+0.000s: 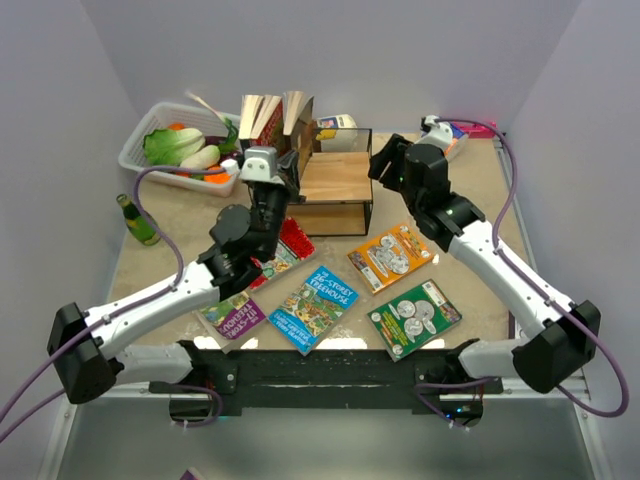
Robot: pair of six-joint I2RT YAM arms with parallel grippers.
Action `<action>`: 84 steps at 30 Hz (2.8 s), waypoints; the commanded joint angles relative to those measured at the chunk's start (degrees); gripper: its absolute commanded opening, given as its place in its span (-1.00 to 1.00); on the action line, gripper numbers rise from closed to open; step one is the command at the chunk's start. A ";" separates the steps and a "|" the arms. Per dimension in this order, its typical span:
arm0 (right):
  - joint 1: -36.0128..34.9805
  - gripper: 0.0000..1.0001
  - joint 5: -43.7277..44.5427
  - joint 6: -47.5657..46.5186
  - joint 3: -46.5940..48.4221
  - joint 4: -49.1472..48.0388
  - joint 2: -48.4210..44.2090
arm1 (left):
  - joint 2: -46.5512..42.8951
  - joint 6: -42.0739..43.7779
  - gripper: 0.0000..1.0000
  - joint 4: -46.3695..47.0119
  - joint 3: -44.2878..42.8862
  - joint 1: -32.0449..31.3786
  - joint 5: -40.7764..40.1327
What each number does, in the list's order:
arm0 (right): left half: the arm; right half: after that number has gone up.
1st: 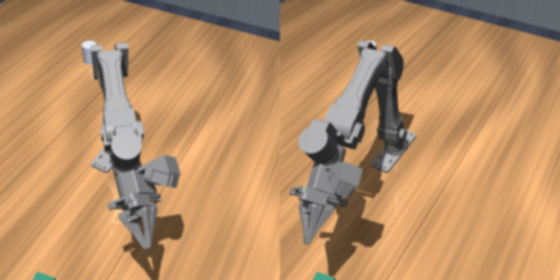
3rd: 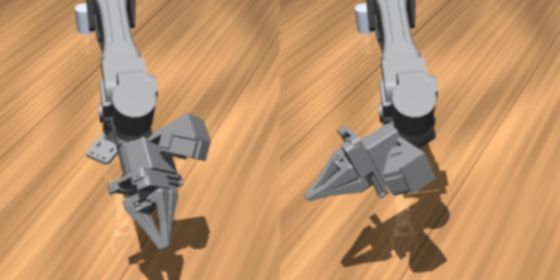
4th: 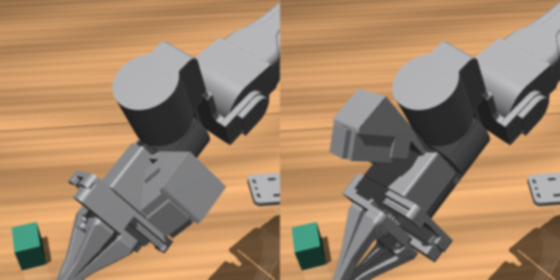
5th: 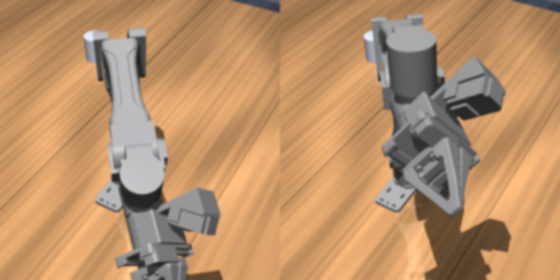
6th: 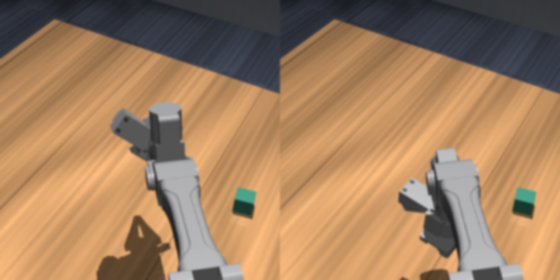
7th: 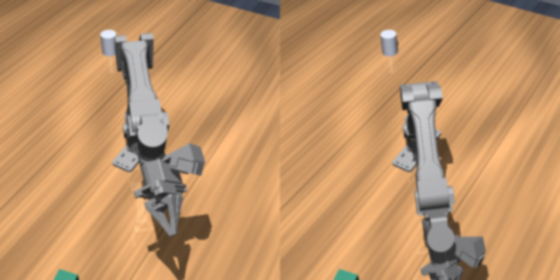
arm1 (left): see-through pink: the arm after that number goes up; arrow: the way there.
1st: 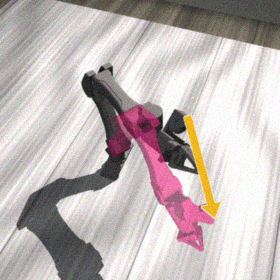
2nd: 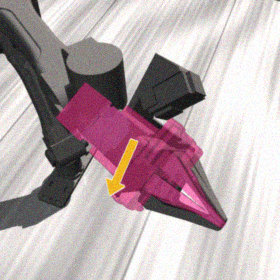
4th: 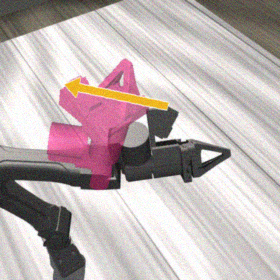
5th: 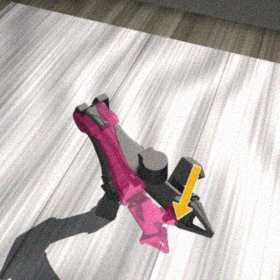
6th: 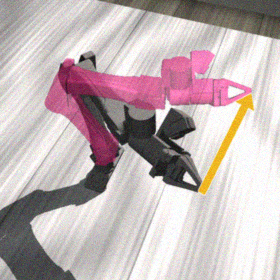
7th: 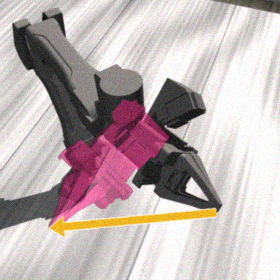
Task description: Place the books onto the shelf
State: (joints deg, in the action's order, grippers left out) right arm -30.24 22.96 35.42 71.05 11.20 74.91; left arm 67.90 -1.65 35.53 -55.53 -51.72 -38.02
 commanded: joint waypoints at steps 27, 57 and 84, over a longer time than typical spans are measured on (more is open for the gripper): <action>4.31 -0.82 -6.43 2.02 8.14 -1.36 13.32 | 38.71 0.33 -1.00 6.75 -26.03 2.94 -9.79; 4.92 -1.00 -8.90 3.51 7.35 -1.89 15.00 | 51.81 3.94 -1.00 -6.17 -37.82 7.16 -21.04; 5.28 -1.00 -9.60 3.78 6.12 -2.68 15.09 | 51.63 -1.34 -1.00 -13.64 -34.74 12.26 -21.74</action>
State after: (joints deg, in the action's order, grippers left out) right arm -24.73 13.98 38.46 76.86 11.11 89.65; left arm 121.71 -1.02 21.12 -91.00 -40.66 -57.08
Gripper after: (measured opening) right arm 0.007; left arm 0.013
